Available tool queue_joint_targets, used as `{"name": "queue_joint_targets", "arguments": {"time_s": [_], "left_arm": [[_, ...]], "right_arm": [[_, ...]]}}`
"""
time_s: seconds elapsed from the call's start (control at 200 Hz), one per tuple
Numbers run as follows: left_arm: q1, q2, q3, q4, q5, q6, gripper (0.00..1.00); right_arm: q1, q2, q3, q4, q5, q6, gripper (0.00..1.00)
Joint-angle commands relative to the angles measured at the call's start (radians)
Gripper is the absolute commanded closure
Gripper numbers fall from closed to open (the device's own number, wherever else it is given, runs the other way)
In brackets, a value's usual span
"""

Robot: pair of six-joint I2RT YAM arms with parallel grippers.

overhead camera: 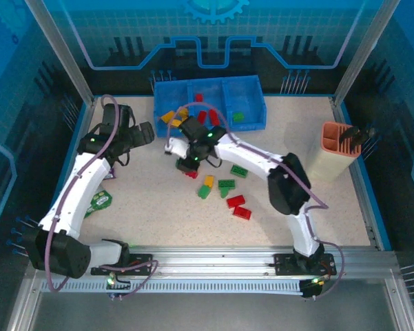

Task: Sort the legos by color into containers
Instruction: Pick up the lego from the center of the table, then place the lego in the container.

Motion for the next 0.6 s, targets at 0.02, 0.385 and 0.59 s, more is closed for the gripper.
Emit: {"name": "queue_joint_targets", "arguments": {"time_s": [0.02, 0.385, 0.59], "left_arm": [[0.01, 0.018, -0.004, 0.026, 0.027, -0.019, 0.09], [-0.028, 0.085, -0.14, 0.085, 0.151, -0.224, 0.08], [-0.153, 0.162, -0.221, 0.161, 0.168, -0.362, 0.09]], "right_arm": [[-0.117, -0.11, -0.046, 0.044, -0.108, 0.072, 0.8], [-0.447, -0.102, -0.011, 0.196, 0.126, 0.241, 0.79], [-0.509, 0.077, 0.2, 0.149, 0.22, 0.258, 0.78]]}}
